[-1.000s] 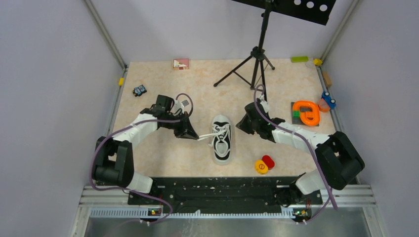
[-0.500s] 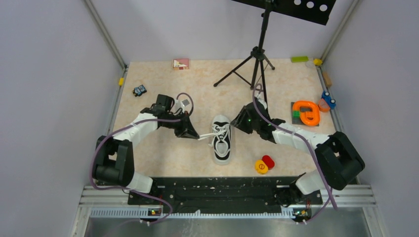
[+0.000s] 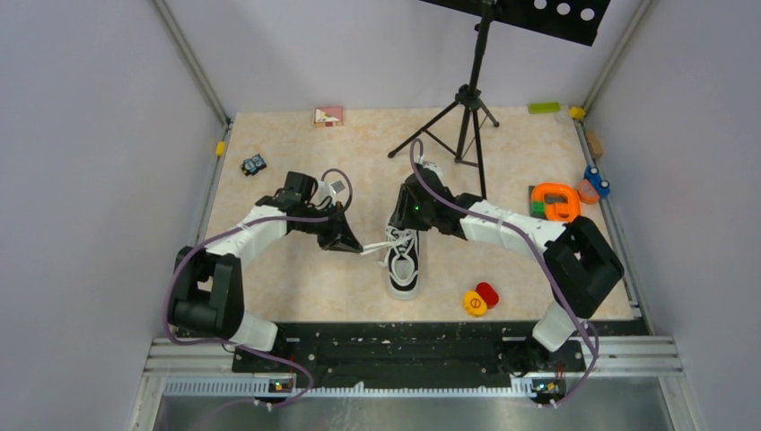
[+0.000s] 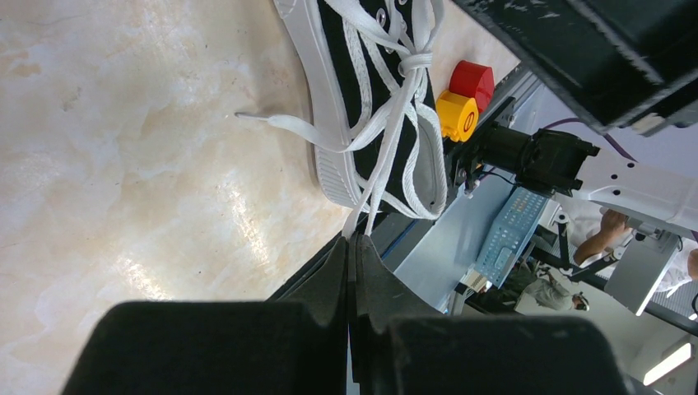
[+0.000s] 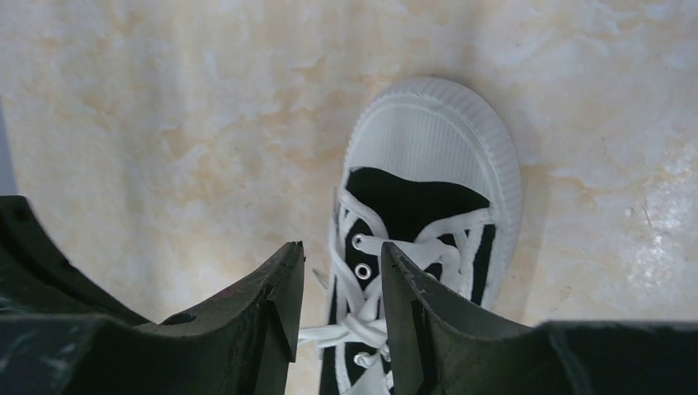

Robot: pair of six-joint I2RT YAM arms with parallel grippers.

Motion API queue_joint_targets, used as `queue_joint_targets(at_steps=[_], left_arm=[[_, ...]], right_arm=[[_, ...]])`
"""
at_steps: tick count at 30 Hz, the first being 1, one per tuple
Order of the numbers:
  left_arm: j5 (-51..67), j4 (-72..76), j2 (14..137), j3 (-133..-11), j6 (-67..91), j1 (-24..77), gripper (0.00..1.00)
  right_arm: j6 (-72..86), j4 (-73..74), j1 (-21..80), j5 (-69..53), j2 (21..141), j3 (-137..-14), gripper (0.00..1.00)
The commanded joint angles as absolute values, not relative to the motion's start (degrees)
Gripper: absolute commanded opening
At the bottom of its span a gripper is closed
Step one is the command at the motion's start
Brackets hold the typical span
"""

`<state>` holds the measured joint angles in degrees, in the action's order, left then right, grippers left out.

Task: Tie the shoes
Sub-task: Tie the shoelace on the shoe.

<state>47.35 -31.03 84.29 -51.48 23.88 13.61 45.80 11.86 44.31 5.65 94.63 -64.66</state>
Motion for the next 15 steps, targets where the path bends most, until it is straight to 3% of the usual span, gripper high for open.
queue_joint_targets(at_steps=[1,15], left_arm=[[48.6,-29.6,84.8,-53.0,23.6,14.0,0.00],[48.5,-29.0,85.4,-52.6,23.6,14.4,0.00]], right_arm=[[44.1,16.9,45.2,8.6,95.0,-66.0,0.42],[45.7,16.1,45.2,7.4,95.4,-63.4,0.44]])
